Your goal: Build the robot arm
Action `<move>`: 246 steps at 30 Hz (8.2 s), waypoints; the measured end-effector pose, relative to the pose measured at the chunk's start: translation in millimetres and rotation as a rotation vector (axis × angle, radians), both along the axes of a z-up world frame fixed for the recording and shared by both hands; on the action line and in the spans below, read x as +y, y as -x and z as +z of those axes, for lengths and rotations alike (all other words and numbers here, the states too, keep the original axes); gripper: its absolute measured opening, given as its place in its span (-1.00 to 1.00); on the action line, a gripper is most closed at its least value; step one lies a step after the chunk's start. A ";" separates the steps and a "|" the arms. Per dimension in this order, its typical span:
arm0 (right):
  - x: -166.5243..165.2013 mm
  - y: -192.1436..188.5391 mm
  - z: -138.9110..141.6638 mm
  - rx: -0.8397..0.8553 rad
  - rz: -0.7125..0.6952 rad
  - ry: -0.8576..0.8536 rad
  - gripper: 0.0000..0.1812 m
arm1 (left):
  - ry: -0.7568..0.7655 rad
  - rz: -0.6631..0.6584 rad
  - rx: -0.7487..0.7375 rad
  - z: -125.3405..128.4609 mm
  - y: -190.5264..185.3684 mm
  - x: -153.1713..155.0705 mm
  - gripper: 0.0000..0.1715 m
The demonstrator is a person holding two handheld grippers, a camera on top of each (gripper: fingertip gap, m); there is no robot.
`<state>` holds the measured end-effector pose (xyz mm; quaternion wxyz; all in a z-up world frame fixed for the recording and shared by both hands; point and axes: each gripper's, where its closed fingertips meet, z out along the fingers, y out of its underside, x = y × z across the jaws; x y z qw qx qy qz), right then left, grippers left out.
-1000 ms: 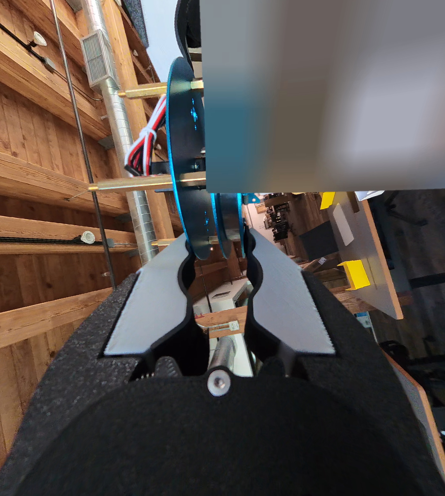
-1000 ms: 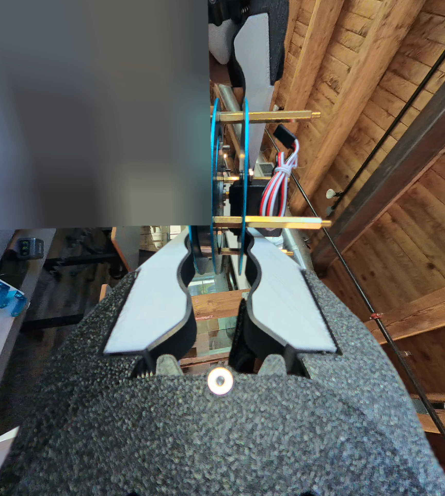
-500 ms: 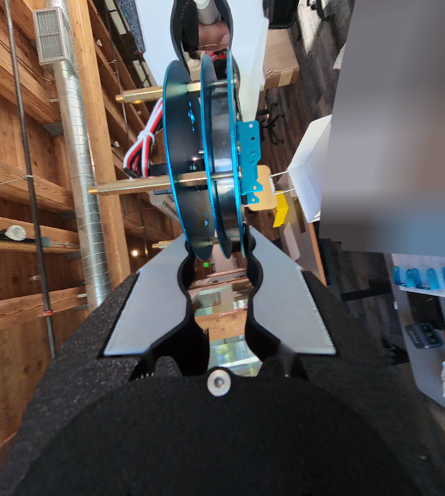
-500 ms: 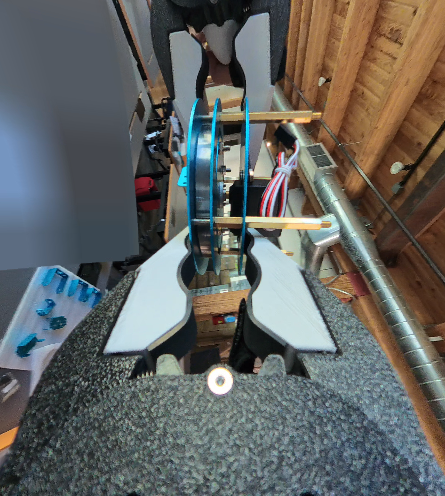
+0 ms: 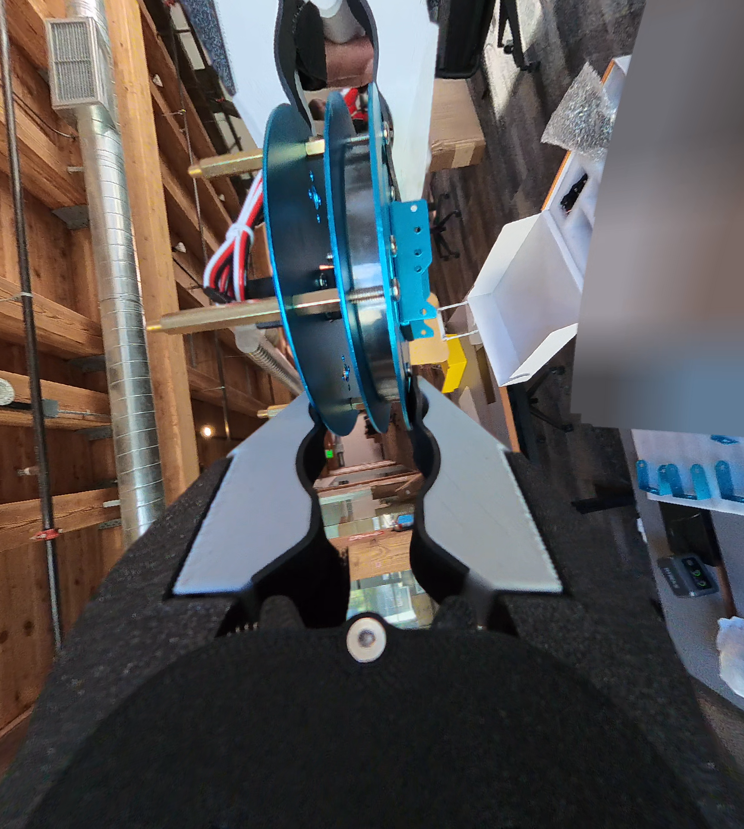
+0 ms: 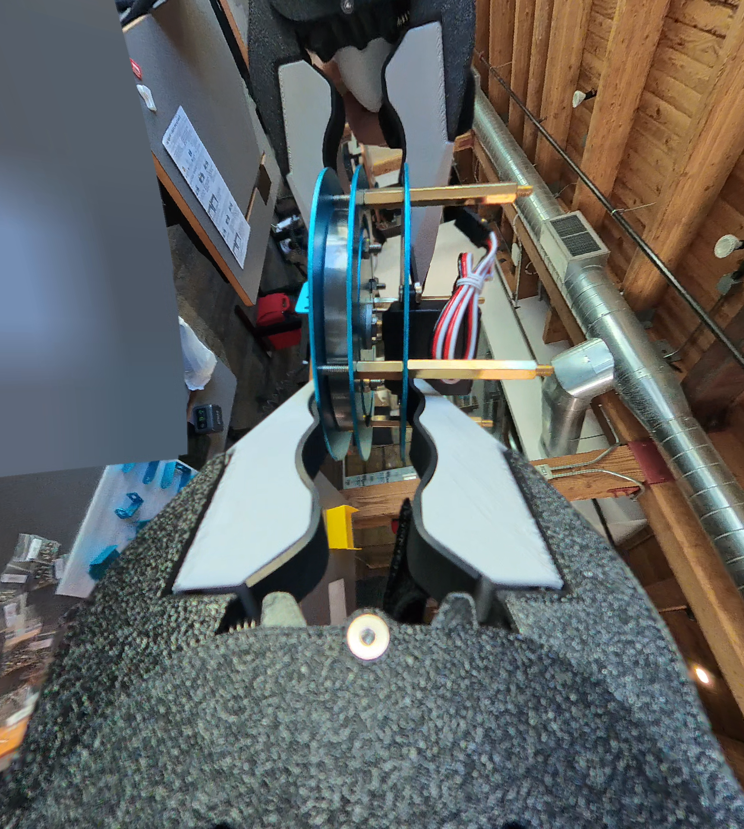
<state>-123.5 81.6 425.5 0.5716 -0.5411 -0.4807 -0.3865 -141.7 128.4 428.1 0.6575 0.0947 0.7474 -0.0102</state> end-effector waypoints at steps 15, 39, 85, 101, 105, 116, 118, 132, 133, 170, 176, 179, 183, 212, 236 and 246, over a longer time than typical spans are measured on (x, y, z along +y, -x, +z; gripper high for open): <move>-2.8 3.6 -2.1 -0.225 -0.068 -0.135 -0.64 | -0.100 -0.036 -0.182 0.6 4.1 -3.9 -0.60; 42.7 -45.3 -105.2 0.477 0.018 0.492 -0.65 | 0.569 -0.115 0.441 -121.1 -49.6 38.5 -0.60; 76.2 -101.5 -545.9 1.918 0.055 1.337 -0.52 | 2.095 0.150 1.963 -546.5 -60.7 34.3 -0.61; 75.2 -97.1 -502.5 1.329 -0.034 0.761 -0.63 | 2.167 0.166 2.038 -554.0 -57.1 47.2 -0.49; 73.1 -85.3 -523.6 1.146 -0.099 0.740 -0.70 | 2.051 0.222 1.945 -553.0 -36.3 55.8 -0.42; 71.5 -88.9 -530.1 0.918 0.104 0.993 -0.83 | 1.319 0.120 0.955 -510.3 -94.7 79.1 -0.68; 71.7 -88.2 -530.6 0.905 0.141 1.037 -0.84 | 1.260 0.147 0.945 -522.8 -101.6 69.0 -0.71; 61.6 -56.0 -507.1 1.108 0.303 1.137 -1.00 | 1.262 0.219 1.088 -526.8 -92.3 46.3 -1.00; 58.5 -52.7 -504.7 1.116 0.315 1.145 -1.00 | 1.284 0.208 1.122 -525.2 -88.1 42.4 -1.00; 59.4 -120.3 -514.8 1.260 0.027 0.745 -0.93 | 1.307 -0.098 0.950 -527.1 -77.6 31.5 -0.98; 61.5 -122.7 -516.1 1.236 -0.004 0.725 -0.93 | 1.311 -0.108 0.927 -527.0 -77.1 32.1 -0.99; 60.8 -123.9 -515.3 1.156 -0.032 0.694 -0.93 | 1.330 -0.116 0.934 -526.8 -77.1 32.1 -0.97; 62.6 -136.6 -514.9 1.095 -0.101 0.624 -0.97 | 1.340 -0.120 0.945 -526.9 -77.1 32.1 -0.98; 69.5 -138.3 -515.8 1.226 -0.075 0.621 -0.94 | 1.314 -0.108 0.883 -526.8 -76.9 32.1 -0.99; 69.3 -128.7 -522.9 1.223 -0.072 0.668 -0.94 | 1.417 -0.095 0.822 -505.5 -84.7 51.2 -0.90; 68.9 -138.8 -523.6 1.221 -0.098 0.649 -0.94 | 1.417 -0.017 0.821 -520.8 -92.8 56.8 -0.91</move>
